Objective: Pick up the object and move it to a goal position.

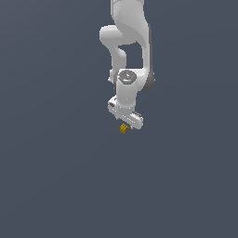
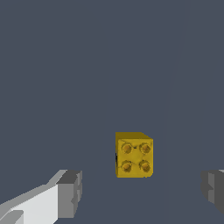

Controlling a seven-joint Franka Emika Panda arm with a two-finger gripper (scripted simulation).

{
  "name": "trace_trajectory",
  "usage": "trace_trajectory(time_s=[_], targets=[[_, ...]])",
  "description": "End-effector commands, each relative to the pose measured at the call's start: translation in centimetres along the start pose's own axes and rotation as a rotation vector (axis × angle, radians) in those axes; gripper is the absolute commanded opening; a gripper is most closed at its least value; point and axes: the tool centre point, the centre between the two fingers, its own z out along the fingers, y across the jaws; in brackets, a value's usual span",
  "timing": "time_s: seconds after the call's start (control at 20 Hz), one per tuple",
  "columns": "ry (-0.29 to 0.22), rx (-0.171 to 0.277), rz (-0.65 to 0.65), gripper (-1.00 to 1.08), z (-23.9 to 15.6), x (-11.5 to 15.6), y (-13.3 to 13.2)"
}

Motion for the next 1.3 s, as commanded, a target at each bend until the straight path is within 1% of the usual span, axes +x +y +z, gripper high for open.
trace_trajectory(time_s=[0.0,0.2,0.6,0.85,0.9,1.25], targets=[[0.0,0.0,0.0,1.0,0.1,0.0,0.0],[0.0,0.0,0.001,1.0,1.0,0.0,0.0],[0.0,0.0,0.004,1.0,4.4,-0.1,0.1],[0.0,0.0,0.005,1.0,5.0,-0.1,0.1],[0.0,0.0,0.005,-1.0,5.0,-0.1,0.1],[0.0,0.0,0.005,-1.0,5.0,-0.1,0.1]])
